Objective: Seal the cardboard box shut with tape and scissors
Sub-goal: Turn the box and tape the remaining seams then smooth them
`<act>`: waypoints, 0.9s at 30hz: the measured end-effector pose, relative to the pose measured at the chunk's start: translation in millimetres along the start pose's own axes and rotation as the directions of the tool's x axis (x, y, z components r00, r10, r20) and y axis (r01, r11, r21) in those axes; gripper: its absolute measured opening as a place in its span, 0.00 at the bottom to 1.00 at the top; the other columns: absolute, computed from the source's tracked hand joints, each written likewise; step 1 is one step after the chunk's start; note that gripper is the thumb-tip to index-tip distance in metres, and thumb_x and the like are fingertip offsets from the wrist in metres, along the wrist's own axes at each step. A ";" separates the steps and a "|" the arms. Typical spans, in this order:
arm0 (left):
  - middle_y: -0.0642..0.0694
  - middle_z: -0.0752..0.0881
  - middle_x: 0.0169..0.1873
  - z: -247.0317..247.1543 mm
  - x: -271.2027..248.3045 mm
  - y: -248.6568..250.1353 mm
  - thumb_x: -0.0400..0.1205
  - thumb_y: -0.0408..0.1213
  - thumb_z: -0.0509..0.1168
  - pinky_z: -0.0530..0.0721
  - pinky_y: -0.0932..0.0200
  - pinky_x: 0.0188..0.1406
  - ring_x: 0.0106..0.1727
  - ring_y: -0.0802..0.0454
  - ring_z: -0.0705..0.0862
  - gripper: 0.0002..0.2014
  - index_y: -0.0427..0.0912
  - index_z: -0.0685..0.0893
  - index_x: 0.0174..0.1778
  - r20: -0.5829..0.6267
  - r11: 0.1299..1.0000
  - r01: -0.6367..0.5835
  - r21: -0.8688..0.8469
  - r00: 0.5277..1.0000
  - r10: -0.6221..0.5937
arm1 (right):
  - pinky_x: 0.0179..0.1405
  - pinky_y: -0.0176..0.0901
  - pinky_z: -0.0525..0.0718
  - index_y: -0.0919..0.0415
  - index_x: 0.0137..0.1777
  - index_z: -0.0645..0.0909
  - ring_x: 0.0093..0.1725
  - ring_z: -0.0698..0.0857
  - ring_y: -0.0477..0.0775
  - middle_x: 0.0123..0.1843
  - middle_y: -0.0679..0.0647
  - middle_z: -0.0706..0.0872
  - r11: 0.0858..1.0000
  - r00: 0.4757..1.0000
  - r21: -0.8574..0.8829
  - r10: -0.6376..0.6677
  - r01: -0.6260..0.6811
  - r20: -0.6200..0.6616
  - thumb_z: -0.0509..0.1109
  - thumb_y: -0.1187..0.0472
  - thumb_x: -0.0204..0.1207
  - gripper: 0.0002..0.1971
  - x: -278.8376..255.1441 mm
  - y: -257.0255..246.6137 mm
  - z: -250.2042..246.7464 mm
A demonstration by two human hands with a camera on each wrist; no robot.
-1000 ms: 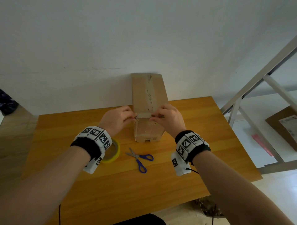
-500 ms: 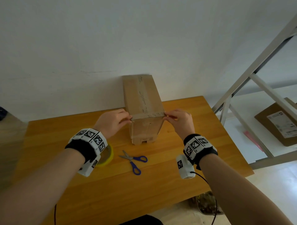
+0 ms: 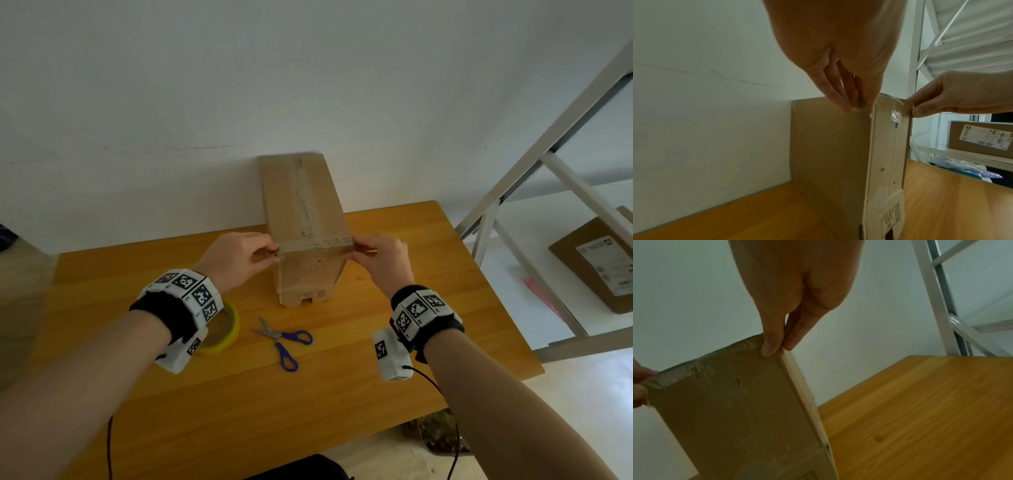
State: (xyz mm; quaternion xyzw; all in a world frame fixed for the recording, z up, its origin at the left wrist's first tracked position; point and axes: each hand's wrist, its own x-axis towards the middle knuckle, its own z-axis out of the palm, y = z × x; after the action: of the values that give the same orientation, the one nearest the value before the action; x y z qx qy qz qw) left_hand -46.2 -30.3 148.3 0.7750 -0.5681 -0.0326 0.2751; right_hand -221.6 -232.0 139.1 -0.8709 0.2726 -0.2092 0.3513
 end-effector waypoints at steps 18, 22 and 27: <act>0.44 0.91 0.46 16.4 -8.1 12.0 0.75 0.41 0.71 0.83 0.67 0.38 0.40 0.56 0.87 0.17 0.37 0.85 0.57 0.008 0.924 0.379 -0.044 0.925 -0.379 | 0.45 0.41 0.79 0.62 0.65 0.82 0.53 0.84 0.61 0.57 0.59 0.86 0.985 0.992 -0.139 0.108 -0.099 0.062 0.57 0.74 0.77 0.20 -13.6 -10.2 22.5; 0.46 0.89 0.33 25.6 -12.2 16.2 0.78 0.42 0.68 0.72 0.69 0.20 0.23 0.61 0.78 0.10 0.38 0.89 0.45 -0.041 0.925 0.379 -0.008 0.924 -0.379 | 0.55 0.47 0.83 0.65 0.65 0.77 0.59 0.82 0.61 0.60 0.60 0.84 0.969 0.965 -0.088 0.238 -0.229 0.107 0.57 0.75 0.76 0.20 -15.9 -16.2 33.8; 0.45 0.90 0.33 29.2 -11.2 7.4 0.77 0.42 0.69 0.87 0.49 0.31 0.30 0.53 0.87 0.09 0.38 0.88 0.41 -0.030 0.940 0.340 -0.015 0.940 -0.341 | 0.62 0.57 0.81 0.66 0.65 0.75 0.63 0.79 0.62 0.63 0.61 0.82 0.935 0.924 -0.065 0.355 -0.350 0.142 0.59 0.75 0.76 0.18 -13.4 -16.8 40.4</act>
State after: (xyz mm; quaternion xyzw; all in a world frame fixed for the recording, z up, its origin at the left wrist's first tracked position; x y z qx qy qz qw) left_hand -67.1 -33.1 124.0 0.8606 -0.4209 -0.0701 0.2782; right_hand -203.8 -193.4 122.1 -0.8276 0.4012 -0.0706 0.3861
